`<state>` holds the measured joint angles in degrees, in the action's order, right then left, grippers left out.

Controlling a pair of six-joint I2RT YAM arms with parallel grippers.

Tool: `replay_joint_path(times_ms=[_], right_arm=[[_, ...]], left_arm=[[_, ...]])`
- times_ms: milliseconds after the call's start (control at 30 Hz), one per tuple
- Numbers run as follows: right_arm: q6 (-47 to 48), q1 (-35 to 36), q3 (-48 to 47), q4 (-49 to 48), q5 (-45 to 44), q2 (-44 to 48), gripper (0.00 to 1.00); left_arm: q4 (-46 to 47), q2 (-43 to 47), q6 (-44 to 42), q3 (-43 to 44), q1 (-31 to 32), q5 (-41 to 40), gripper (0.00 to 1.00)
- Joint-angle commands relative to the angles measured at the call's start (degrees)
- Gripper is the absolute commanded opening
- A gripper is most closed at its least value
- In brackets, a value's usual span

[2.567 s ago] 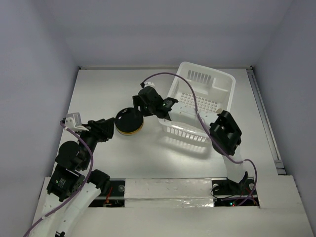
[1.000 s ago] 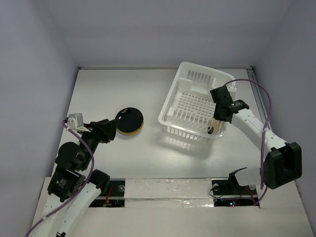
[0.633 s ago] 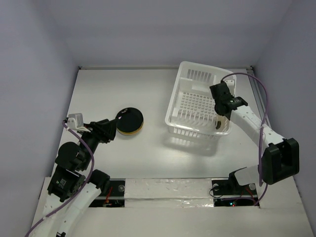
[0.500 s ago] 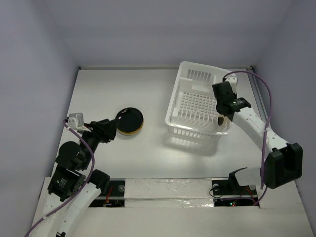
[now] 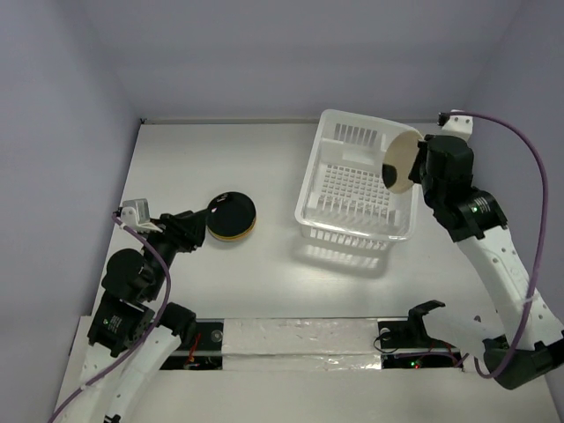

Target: Unload the plates from the dish rack

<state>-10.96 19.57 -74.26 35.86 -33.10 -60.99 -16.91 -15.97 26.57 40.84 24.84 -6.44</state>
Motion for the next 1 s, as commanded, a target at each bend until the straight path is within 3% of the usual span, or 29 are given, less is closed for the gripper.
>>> replay_joint_path(times_ms=[0,33,167,233,400,567,967], right_arm=[[-4.7,3.1,-1.0,-6.7,16.3,2.0,0.0],[-5.2,6.7,0.6,-11.2,21.6,1.7,0.0],[-7.1,16.7,-2.1,-15.9,22.0,-6.4,0.0],[-9.7,18.9,-3.7,-20.5,28.5,-12.9,0.0],[-12.9,27.3,-12.6,-26.3,32.7,-26.7,0.0],[-15.2,30.1,-20.1,-28.2,36.5,-40.8,0.0],[-20.5,30.6,-28.0,-28.6,39.0,-55.4,0.03]], left_arm=[[3.0,-0.6,-0.6,-0.2,-1.0,0.6,0.43],[3.1,-0.8,-0.7,-0.2,-1.7,0.6,0.39],[2.8,-0.1,-0.6,-0.1,-2.8,-0.5,0.07],[2.5,0.5,-0.1,-0.1,-2.8,-2.1,0.04],[2.1,0.1,0.1,0.0,-3.3,-2.9,0.12],[2.4,-0.1,0.2,-0.1,-3.3,-2.9,0.26],[3.5,-1.6,-0.2,-0.4,-7.1,0.5,0.3]])
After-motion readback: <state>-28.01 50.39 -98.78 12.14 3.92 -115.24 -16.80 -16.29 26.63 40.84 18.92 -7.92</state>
